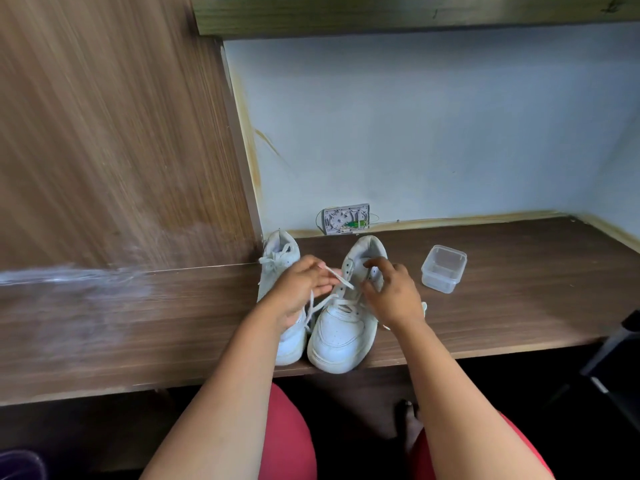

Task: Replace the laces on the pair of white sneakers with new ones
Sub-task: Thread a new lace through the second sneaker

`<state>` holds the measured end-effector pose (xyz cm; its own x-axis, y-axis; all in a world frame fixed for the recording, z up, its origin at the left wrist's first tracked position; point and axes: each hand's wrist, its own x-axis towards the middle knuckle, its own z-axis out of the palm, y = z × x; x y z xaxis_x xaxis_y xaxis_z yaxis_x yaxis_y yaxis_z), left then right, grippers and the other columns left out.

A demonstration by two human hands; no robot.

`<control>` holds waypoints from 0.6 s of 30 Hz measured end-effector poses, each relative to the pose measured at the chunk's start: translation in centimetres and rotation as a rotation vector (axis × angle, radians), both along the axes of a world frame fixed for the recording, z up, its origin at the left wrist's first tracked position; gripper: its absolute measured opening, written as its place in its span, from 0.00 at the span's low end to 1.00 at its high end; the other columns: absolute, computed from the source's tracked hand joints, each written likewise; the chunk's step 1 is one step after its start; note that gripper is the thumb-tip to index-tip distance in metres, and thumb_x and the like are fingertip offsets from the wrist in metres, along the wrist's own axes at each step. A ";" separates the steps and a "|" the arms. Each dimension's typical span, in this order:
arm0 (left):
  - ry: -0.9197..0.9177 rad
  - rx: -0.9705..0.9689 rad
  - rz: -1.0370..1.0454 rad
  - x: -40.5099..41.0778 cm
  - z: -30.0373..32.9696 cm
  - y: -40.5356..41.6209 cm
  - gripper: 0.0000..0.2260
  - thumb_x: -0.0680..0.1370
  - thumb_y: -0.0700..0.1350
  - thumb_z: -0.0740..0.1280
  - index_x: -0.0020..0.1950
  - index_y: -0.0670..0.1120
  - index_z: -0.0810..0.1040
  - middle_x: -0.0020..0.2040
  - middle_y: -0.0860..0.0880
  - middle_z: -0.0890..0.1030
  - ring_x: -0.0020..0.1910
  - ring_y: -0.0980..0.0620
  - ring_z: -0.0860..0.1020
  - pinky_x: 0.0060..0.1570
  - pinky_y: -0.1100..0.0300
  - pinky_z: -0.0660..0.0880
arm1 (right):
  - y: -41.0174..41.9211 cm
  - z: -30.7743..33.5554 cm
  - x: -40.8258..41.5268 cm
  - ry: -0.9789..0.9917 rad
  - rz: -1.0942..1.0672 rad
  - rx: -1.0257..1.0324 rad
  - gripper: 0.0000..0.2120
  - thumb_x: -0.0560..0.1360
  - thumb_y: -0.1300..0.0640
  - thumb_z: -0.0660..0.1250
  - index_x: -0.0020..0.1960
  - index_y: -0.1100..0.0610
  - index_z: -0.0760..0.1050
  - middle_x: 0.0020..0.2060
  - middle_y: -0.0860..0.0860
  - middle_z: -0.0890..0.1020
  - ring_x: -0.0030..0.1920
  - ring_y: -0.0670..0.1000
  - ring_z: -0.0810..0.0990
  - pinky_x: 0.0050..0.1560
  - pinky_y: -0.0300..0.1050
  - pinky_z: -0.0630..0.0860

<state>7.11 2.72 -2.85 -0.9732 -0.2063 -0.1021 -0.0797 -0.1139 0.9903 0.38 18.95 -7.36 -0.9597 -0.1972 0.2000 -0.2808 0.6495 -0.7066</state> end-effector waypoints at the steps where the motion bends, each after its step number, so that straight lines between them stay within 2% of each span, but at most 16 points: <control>1: 0.027 0.082 0.086 0.2 0.4 -0.6 0.11 0.83 0.36 0.54 0.42 0.44 0.68 0.47 0.41 0.82 0.47 0.46 0.81 0.54 0.54 0.76 | 0.3 0.1 -0.1 -0.003 0.002 -0.010 0.15 0.73 0.48 0.66 0.60 0.43 0.74 0.54 0.52 0.74 0.53 0.57 0.76 0.51 0.54 0.77; 4: 0.042 0.098 0.253 0.4 0.6 -1.9 0.11 0.83 0.37 0.55 0.41 0.43 0.69 0.47 0.38 0.81 0.45 0.44 0.81 0.51 0.53 0.76 | 1.0 0.3 -0.4 -0.008 0.045 -0.077 0.13 0.74 0.49 0.69 0.58 0.41 0.76 0.52 0.50 0.74 0.50 0.53 0.77 0.50 0.48 0.76; 7: 0.065 0.191 0.235 0.8 1.0 -1.2 0.11 0.82 0.36 0.56 0.41 0.40 0.70 0.46 0.38 0.82 0.45 0.41 0.82 0.49 0.56 0.79 | 1.2 0.4 -0.6 -0.033 0.079 -0.148 0.13 0.73 0.51 0.72 0.57 0.43 0.78 0.52 0.49 0.73 0.46 0.48 0.76 0.46 0.40 0.70; 10: 0.145 0.298 0.180 0.9 2.1 0.3 0.10 0.82 0.36 0.56 0.41 0.39 0.70 0.43 0.38 0.82 0.43 0.42 0.83 0.46 0.58 0.81 | 1.0 0.5 -0.6 -0.028 0.085 -0.185 0.13 0.73 0.52 0.73 0.57 0.44 0.79 0.51 0.49 0.75 0.43 0.43 0.77 0.42 0.33 0.70; 13: 0.114 0.229 0.253 0.5 1.5 1.9 0.11 0.84 0.38 0.54 0.43 0.41 0.69 0.39 0.42 0.81 0.40 0.47 0.81 0.42 0.61 0.79 | 0.9 0.6 -0.7 -0.037 0.073 -0.228 0.13 0.73 0.56 0.72 0.56 0.46 0.79 0.47 0.49 0.80 0.39 0.36 0.77 0.34 0.26 0.69; 15: 0.028 0.241 0.342 0.0 0.6 2.6 0.12 0.84 0.39 0.54 0.42 0.44 0.69 0.37 0.45 0.77 0.36 0.52 0.77 0.39 0.62 0.75 | 0.7 0.6 -0.8 -0.053 0.057 -0.254 0.13 0.74 0.58 0.70 0.57 0.47 0.78 0.46 0.49 0.83 0.40 0.38 0.79 0.37 0.27 0.73; 17: -0.062 0.278 0.417 -0.6 -0.3 2.5 0.11 0.84 0.40 0.54 0.42 0.47 0.69 0.36 0.48 0.72 0.33 0.54 0.71 0.34 0.64 0.70 | 0.6 0.6 -0.9 -0.061 0.057 -0.269 0.14 0.75 0.59 0.70 0.59 0.49 0.78 0.49 0.49 0.83 0.42 0.42 0.80 0.45 0.34 0.77; 18: -0.094 0.281 0.452 -0.8 -0.6 2.2 0.11 0.83 0.40 0.54 0.42 0.47 0.68 0.35 0.49 0.70 0.32 0.55 0.68 0.31 0.65 0.67 | 0.6 0.6 -1.0 -0.065 0.057 -0.270 0.14 0.75 0.59 0.70 0.60 0.50 0.78 0.50 0.49 0.83 0.44 0.43 0.80 0.47 0.34 0.76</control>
<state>6.31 4.93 -3.46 -0.7775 -0.5549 -0.2960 -0.0483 -0.4165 0.9078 -0.59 19.52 -6.75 -0.9612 -0.1993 0.1908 -0.2597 0.4194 -0.8699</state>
